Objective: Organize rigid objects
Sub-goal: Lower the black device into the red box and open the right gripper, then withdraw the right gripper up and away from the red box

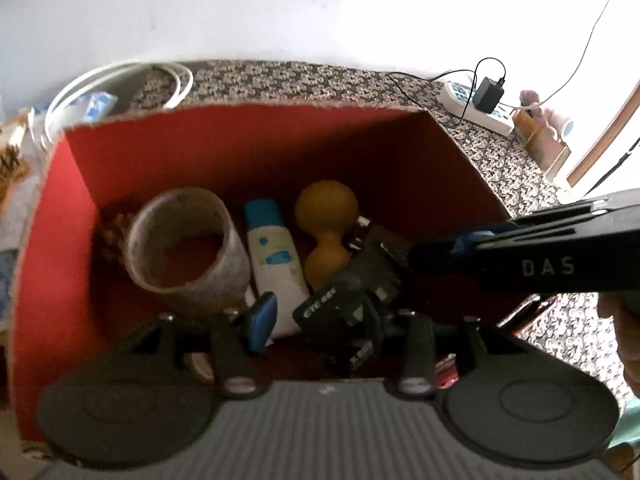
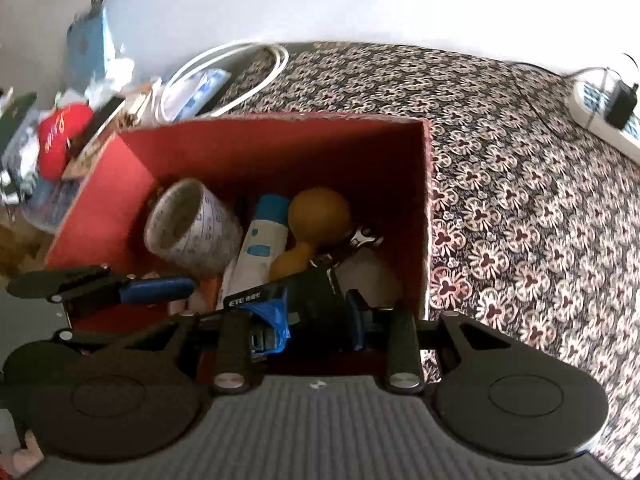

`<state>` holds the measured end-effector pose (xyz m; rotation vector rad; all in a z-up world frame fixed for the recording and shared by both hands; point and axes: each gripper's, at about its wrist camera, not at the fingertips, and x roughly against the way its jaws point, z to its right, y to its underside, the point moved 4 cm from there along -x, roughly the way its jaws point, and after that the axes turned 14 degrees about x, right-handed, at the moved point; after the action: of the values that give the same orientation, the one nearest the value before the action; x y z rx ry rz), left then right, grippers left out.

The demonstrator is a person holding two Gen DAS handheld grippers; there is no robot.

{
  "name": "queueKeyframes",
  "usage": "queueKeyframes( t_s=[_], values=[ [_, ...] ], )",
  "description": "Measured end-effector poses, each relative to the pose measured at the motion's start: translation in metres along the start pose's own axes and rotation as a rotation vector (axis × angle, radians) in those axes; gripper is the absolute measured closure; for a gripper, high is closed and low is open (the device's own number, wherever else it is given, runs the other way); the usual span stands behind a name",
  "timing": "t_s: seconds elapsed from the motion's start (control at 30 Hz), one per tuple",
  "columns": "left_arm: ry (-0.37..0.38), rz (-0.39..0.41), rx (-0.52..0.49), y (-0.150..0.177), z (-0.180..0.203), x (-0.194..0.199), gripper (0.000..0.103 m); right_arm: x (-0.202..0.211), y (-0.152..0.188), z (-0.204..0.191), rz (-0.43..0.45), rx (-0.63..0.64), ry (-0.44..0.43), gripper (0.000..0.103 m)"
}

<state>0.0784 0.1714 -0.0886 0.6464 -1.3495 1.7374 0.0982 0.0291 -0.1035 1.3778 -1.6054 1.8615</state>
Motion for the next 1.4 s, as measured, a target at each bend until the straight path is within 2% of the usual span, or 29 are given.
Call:
queueKeyframes(
  t_s=[0.27,0.63,1.0,1.17,1.4],
  values=[
    [-0.090,0.066,-0.094,0.002,0.018,0.025,0.047,0.029,0.008,-0.002,0.112,-0.075,0.016,0.089],
    [-0.178,0.136,-0.176,0.012,0.041,0.055,0.040,0.060,0.027,-0.007,0.204,-0.136,0.065,0.089],
    [-0.320,0.155,-0.106,0.025,0.051,0.070,0.039,0.071,0.041,-0.012,0.216,-0.142,0.089,0.089],
    [-0.350,0.160,-0.086,0.036,0.066,0.077,0.038,0.086,0.051,-0.010,0.245,-0.135,0.099,0.088],
    [-0.368,0.153,-0.075,0.053,0.098,0.072,0.037,0.101,0.075,0.005,0.232,-0.113,0.121,0.088]
  ],
)
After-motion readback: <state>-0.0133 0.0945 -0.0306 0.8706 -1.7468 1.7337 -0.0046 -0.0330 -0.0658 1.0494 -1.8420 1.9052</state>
